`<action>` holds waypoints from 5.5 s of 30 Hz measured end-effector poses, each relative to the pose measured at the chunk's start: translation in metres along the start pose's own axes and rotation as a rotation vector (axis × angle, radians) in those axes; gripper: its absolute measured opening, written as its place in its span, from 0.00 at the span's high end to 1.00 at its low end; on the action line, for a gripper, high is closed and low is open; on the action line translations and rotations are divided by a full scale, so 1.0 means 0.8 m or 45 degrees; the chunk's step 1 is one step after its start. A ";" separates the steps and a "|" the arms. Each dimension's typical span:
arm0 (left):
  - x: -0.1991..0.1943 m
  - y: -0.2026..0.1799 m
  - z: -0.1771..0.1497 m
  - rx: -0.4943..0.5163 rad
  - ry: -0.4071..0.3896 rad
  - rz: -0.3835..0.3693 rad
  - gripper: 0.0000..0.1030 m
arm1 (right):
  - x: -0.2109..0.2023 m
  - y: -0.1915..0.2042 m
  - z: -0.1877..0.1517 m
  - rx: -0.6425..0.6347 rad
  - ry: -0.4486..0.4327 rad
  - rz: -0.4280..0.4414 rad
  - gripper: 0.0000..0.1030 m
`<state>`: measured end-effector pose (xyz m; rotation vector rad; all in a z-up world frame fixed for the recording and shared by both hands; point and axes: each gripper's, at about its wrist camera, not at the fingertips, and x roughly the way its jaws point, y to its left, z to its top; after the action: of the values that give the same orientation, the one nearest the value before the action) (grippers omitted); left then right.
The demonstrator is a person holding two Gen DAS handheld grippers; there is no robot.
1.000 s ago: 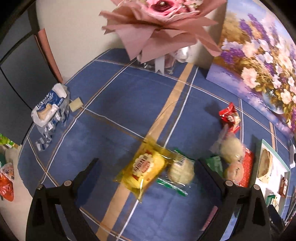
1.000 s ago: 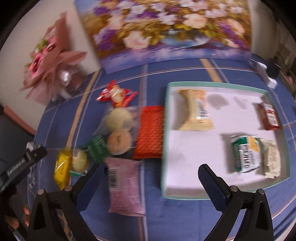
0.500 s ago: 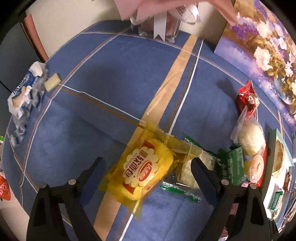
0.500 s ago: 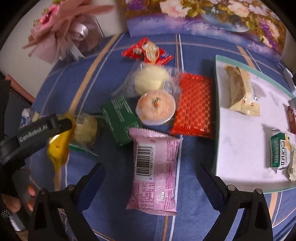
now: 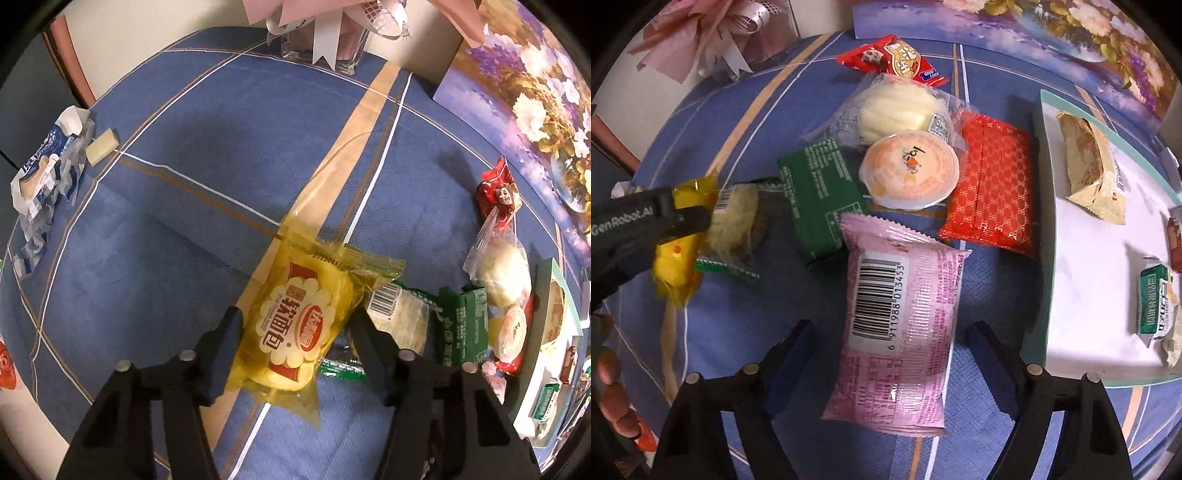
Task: Organize snacks
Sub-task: 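Grasp the yellow bread bag with left tool while right tool grasps the pink pack, then lift the yellow bread bag and pink pack and carry both over the white tray, then open the left tool over the tray while right tool releases the pink pack, then move left tool to the round biscuit pack while right tool approaches the pudding cup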
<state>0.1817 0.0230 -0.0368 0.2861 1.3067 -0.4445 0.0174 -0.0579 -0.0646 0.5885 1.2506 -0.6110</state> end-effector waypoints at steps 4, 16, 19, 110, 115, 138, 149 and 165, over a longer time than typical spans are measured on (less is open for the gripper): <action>0.000 0.002 -0.007 -0.004 0.026 0.043 0.50 | 0.002 0.009 -0.006 -0.008 -0.001 -0.042 0.27; -0.004 -0.009 -0.019 -0.022 0.035 0.086 0.56 | -0.006 -0.020 0.003 0.013 0.014 -0.071 0.59; -0.004 -0.011 -0.016 -0.028 0.029 0.086 0.57 | -0.013 -0.028 0.010 0.028 0.033 -0.048 0.60; -0.033 -0.392 -0.120 0.634 0.038 -0.244 0.52 | -0.044 -0.391 0.068 0.493 -0.232 -0.181 0.57; -0.065 -0.390 -0.112 0.630 -0.018 -0.301 0.50 | -0.058 -0.390 0.071 0.492 -0.246 -0.166 0.48; -0.082 -0.291 -0.068 0.357 -0.181 -0.078 0.14 | -0.128 -0.357 0.039 0.490 -0.213 -0.177 0.21; -0.073 -0.266 -0.058 0.304 -0.165 -0.013 0.13 | -0.131 -0.323 0.027 0.427 -0.233 -0.171 0.03; -0.084 -0.211 -0.041 0.173 -0.173 0.038 0.13 | -0.138 -0.269 0.025 0.398 -0.224 -0.128 0.00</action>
<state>0.0609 -0.1009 0.0279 0.3823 1.1406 -0.5195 -0.1435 -0.2118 0.0314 0.7170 1.0306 -0.9327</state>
